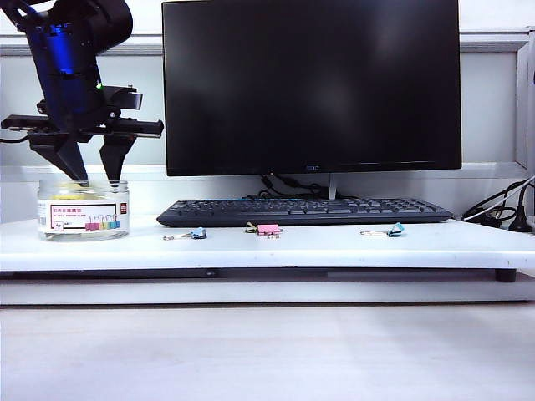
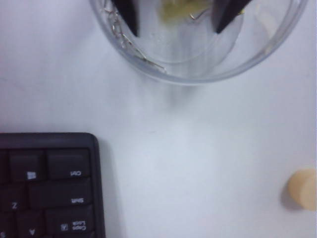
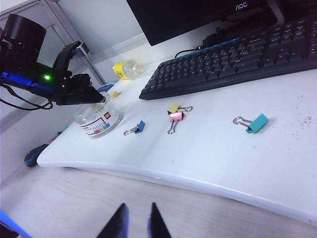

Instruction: Pick up the clips with the largest number of clips of the same color on the table and place them in a round transparent plastic box.

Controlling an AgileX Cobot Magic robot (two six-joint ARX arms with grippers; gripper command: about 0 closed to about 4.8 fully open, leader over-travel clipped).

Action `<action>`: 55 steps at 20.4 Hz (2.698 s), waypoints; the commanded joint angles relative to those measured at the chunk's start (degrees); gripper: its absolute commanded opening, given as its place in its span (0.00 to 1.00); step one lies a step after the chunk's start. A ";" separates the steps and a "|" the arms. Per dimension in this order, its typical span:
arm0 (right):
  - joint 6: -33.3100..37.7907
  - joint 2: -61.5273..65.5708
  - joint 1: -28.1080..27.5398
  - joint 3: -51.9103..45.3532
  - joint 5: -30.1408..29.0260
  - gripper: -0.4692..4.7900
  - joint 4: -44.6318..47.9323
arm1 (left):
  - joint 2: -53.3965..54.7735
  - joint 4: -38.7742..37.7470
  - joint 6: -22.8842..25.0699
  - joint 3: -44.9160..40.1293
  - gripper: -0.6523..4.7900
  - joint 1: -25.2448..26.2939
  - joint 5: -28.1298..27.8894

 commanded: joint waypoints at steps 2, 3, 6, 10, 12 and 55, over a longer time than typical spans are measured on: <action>0.00 -0.13 0.00 0.24 -0.13 0.21 0.61 | -0.15 0.44 0.39 0.00 0.53 0.02 -0.15; 0.02 -0.13 0.00 0.24 -0.11 0.21 0.61 | -0.31 0.57 0.39 0.33 0.53 0.02 0.02; 0.00 -0.13 0.00 0.24 -0.11 0.21 0.59 | -1.55 2.58 0.02 1.84 0.53 0.00 6.14; 0.00 -0.13 -0.02 0.24 -0.11 0.21 0.59 | -1.84 6.56 -3.50 5.44 0.53 -0.83 17.38; 0.00 -0.13 -0.02 0.24 0.07 0.21 0.59 | -1.68 7.37 -2.86 5.35 0.53 -1.44 19.26; 0.00 -0.13 0.00 0.24 0.09 0.21 0.22 | 14.75 17.59 58.14 5.51 0.51 -3.85 45.20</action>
